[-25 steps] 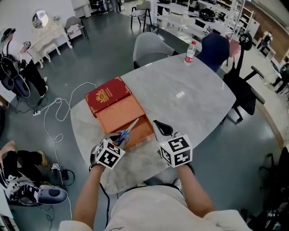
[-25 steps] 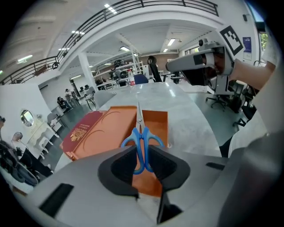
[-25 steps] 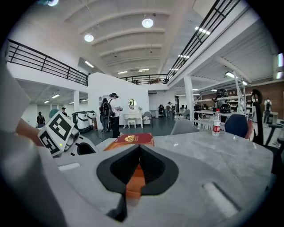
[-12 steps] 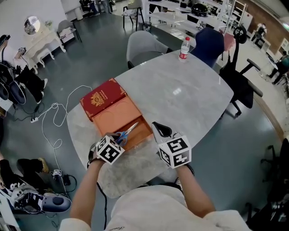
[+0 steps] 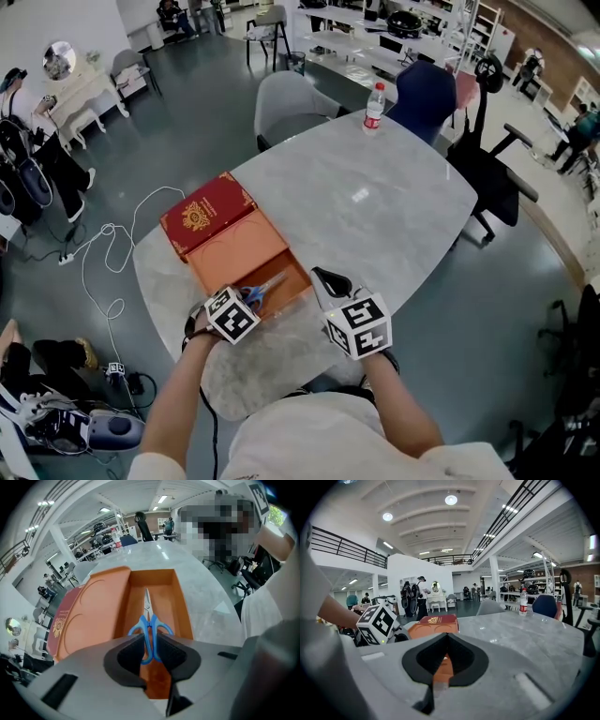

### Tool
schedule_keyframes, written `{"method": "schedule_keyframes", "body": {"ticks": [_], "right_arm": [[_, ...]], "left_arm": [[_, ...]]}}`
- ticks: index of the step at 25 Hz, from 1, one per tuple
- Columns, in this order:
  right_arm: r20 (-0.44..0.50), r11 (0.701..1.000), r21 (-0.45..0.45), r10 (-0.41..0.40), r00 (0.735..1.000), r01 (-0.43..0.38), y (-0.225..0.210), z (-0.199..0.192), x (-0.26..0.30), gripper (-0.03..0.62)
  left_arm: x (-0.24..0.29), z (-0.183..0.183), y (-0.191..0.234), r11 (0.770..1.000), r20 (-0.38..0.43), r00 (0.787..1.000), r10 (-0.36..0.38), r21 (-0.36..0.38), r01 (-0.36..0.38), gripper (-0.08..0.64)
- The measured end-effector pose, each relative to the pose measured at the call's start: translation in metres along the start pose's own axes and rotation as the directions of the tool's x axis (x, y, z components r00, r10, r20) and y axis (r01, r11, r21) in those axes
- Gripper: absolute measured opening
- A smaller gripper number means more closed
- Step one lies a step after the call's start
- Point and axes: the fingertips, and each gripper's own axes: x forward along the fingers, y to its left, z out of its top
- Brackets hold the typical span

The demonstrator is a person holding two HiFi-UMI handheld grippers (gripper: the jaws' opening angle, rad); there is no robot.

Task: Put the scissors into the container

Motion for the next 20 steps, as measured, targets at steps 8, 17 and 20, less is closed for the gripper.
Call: {"method": "schedule_keyframes", "body": {"ticks": [8,17,20], "right_arm": [[-0.016,1.000,0.009,-0.003,1.000,0.003,0.000,-0.004,-0.004,0.005],[-0.011,1.000,0.008,-0.008,1.000,0.008,-0.001,-0.004,-0.004,0.005],[-0.004,1.000,0.005,-0.009,1.000,0.009,-0.001,-0.003,-0.004,0.005]], "left_arm": [[0.006,0.000,-0.008,0.999,-0.036,0.999,-0.029,0.031,0.030,0.080],[0.011,-0.001,-0.010,0.998,-0.057,0.997,-0.045,0.036,0.048,0.080],[0.011,-0.001,-0.009,0.998,-0.050,0.998,-0.043,0.036,0.045,0.081]]}}
